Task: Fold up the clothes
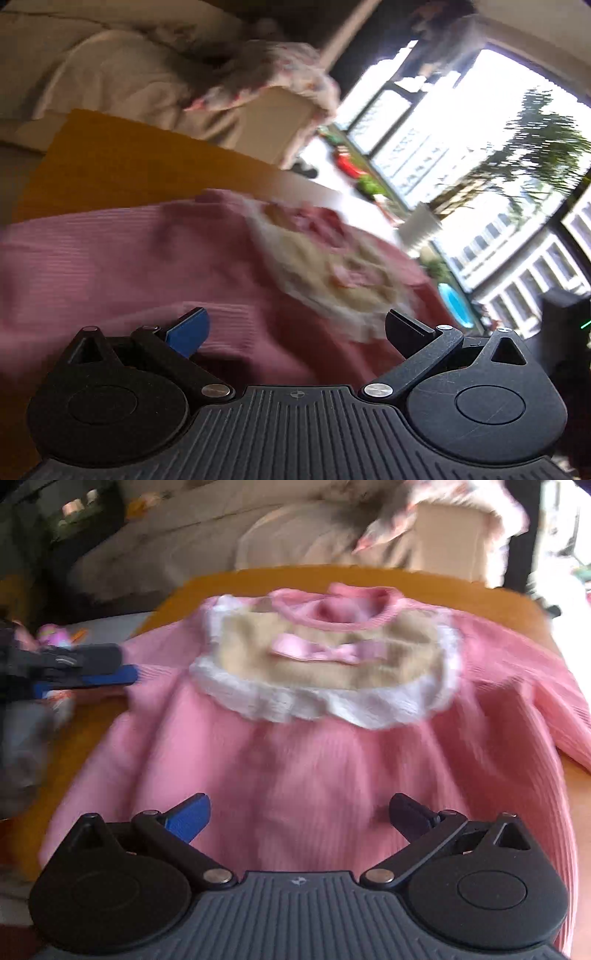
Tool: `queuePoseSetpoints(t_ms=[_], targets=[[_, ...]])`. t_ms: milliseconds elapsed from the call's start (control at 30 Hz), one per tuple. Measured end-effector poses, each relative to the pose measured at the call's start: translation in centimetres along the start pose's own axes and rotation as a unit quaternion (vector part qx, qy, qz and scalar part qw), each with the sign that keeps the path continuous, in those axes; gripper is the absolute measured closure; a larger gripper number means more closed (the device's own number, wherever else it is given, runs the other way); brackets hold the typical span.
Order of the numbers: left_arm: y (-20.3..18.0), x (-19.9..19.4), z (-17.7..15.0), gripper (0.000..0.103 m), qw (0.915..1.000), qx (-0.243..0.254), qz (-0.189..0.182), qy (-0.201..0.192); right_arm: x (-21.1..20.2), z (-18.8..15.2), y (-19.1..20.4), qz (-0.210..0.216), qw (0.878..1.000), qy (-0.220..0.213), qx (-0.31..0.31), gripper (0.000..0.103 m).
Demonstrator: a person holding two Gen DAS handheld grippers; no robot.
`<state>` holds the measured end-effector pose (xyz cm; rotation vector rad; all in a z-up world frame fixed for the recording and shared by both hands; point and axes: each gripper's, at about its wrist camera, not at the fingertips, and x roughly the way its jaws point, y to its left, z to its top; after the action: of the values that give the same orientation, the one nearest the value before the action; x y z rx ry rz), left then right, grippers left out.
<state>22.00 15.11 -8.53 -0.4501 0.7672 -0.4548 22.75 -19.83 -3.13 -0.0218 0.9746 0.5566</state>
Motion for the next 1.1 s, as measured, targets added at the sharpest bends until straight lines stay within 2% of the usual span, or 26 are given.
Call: queuePoseSetpoints(t_ms=[33,200,300,433,533,600,667,733,867,933,967,1033,1067,1100], targets=[[0.9,-0.1,0.2,0.000,0.9999,-0.001,0.015,0.006,-0.6,1.1,0.1,0.008,1.000,-0.022,-0.007,0.000],[2.3,-1.5,0.5,0.000,0.9993,0.019,0.028,0.018,0.1,8.2,0.4,0.039,0.994,-0.093,-0.047,0.000],[1.9,-1.9,1.1,0.000,0.9996,0.025,0.014,0.003,3.4,11.7,0.2,0.096,0.992,-0.076,-0.042,0.007],[1.7,-1.4,1.5,0.000,0.9980,0.003,-0.062,-0.008,8.7,14.3,-0.8,0.143,0.989,-0.040,0.024,0.008],[1.9,-0.4,1.3,0.000,0.9985,0.010,-0.053,0.007,12.0,15.2,-1.6,0.160,0.984,-0.001,0.074,0.008],[2.5,0.0,1.1,0.000,0.9988,0.009,-0.044,0.019,13.8,15.4,-2.3,0.202,0.971,0.037,0.118,0.007],[3.0,0.0,1.0,0.000,0.9982,0.007,-0.057,0.017,14.3,15.5,-2.7,0.247,0.955,0.039,0.160,0.006],[3.1,0.0,0.8,0.000,0.9980,0.007,-0.061,0.017,14.3,16.1,-3.5,0.269,0.941,-0.001,0.205,0.006],[3.0,-0.5,0.4,0.000,0.9982,0.023,-0.052,0.019,15.6,17.0,-6.2,0.268,0.914,-0.064,0.297,0.006],[3.0,-0.9,0.2,0.000,0.9985,0.031,-0.040,0.018,16.4,17.0,-6.6,0.228,0.922,-0.085,0.300,0.006],[3.1,-1.3,0.1,0.000,0.9987,0.032,-0.036,0.016,16.3,17.1,-6.5,0.187,0.936,-0.101,0.280,0.006],[3.3,-1.6,0.2,0.000,0.9991,0.028,-0.028,0.015,15.9,17.3,-6.3,0.138,0.959,-0.098,0.228,0.006],[3.4,-1.8,0.3,0.000,0.9993,0.026,-0.024,0.015,15.8,17.5,-6.2,0.118,0.968,-0.093,0.202,0.006],[3.3,-1.9,0.5,0.000,0.9994,0.027,-0.016,0.014,14.6,17.2,-6.4,0.118,0.970,-0.096,0.191,0.006]])
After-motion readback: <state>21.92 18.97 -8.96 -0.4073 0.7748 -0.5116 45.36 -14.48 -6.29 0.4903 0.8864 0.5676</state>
